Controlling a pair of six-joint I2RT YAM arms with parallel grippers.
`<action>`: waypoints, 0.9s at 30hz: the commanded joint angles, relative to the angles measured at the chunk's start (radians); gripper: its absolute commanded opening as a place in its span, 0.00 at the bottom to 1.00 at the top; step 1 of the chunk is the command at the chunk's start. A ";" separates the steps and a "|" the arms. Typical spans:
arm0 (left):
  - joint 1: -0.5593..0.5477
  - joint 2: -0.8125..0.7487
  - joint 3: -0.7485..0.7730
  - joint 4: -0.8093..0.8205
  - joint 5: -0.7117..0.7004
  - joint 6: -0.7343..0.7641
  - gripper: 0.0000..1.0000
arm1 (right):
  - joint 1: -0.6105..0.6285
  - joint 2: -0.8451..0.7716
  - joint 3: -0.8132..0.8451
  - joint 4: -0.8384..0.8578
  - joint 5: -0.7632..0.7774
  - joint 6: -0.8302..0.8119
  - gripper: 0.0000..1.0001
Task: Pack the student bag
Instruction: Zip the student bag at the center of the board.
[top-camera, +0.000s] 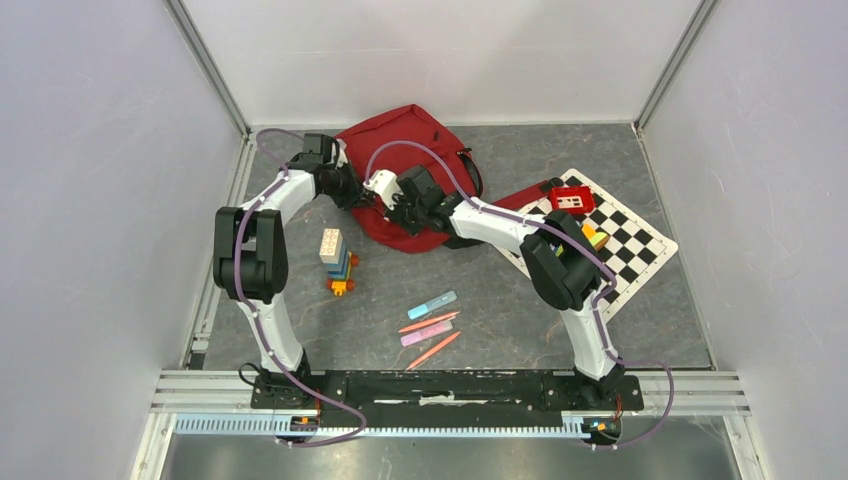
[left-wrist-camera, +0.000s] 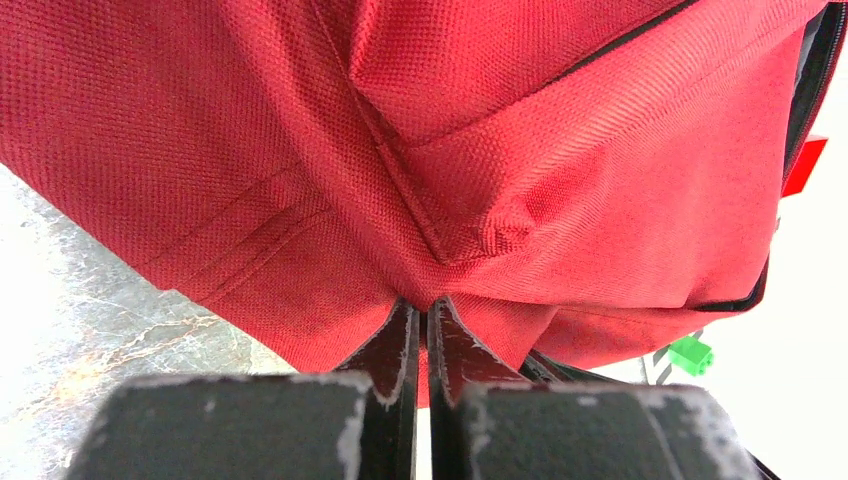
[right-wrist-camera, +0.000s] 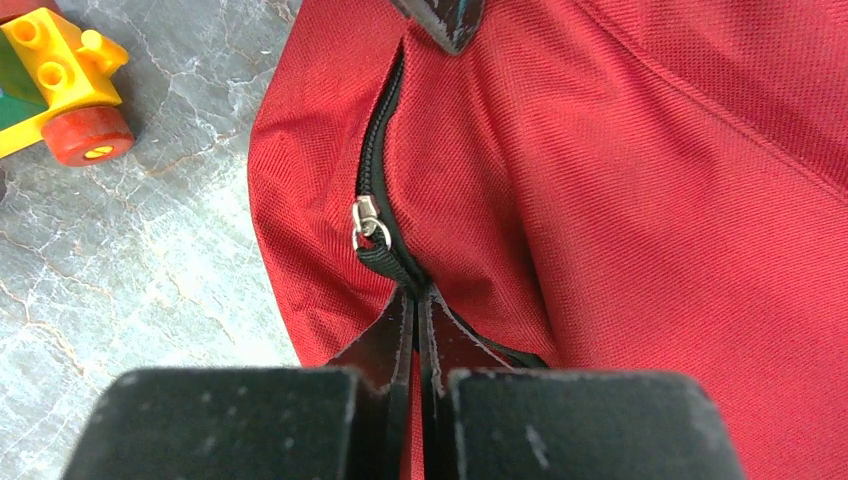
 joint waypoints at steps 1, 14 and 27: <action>0.002 -0.043 0.059 0.032 -0.066 0.008 0.02 | 0.003 -0.043 0.014 0.011 -0.049 0.005 0.00; 0.066 -0.078 0.100 0.133 -0.105 0.008 0.02 | -0.043 -0.055 -0.053 -0.197 -0.005 0.105 0.00; 0.141 -0.022 0.194 0.176 -0.110 0.077 0.02 | -0.156 -0.084 -0.039 -0.299 -0.178 0.170 0.00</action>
